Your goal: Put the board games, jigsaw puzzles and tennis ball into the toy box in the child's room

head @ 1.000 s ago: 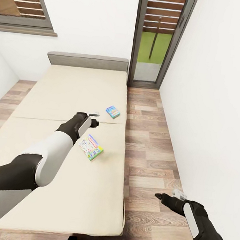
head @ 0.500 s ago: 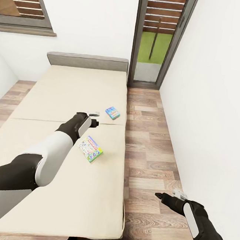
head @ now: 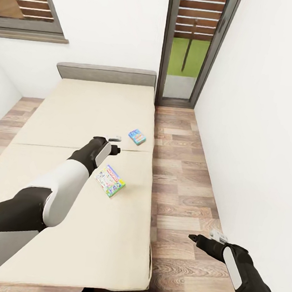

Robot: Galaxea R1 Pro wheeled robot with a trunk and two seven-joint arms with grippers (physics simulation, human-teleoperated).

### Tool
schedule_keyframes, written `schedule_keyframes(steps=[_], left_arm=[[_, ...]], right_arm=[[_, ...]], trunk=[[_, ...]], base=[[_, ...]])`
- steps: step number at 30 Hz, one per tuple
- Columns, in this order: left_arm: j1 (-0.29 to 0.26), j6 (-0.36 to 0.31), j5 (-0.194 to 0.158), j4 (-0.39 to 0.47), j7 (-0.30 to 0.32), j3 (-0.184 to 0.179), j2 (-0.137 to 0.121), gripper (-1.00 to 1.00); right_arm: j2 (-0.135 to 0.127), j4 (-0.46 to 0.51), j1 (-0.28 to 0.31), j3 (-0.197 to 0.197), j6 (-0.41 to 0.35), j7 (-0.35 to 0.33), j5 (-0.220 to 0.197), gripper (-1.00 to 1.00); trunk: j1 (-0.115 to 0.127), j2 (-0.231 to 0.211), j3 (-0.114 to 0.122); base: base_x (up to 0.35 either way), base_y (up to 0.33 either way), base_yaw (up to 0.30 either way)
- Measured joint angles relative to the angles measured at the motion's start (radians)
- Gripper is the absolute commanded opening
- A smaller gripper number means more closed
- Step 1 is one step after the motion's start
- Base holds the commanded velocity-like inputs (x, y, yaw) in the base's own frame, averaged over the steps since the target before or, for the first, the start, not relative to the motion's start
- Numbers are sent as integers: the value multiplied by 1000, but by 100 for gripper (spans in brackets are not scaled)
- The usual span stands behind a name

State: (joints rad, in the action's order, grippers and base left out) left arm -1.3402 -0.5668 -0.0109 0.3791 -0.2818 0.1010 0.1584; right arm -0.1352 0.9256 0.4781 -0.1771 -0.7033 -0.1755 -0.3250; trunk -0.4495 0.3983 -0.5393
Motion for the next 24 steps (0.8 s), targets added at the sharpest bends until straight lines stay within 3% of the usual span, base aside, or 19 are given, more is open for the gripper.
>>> schedule_keyframes(steps=[24], left_arm=[[0,-4,1,0,-2,-2,0,100]], right_arm=[[0,-4,0,-1,0,0,1,100]], trunk=[[0,0,-18]], base=[[0,0,0]])
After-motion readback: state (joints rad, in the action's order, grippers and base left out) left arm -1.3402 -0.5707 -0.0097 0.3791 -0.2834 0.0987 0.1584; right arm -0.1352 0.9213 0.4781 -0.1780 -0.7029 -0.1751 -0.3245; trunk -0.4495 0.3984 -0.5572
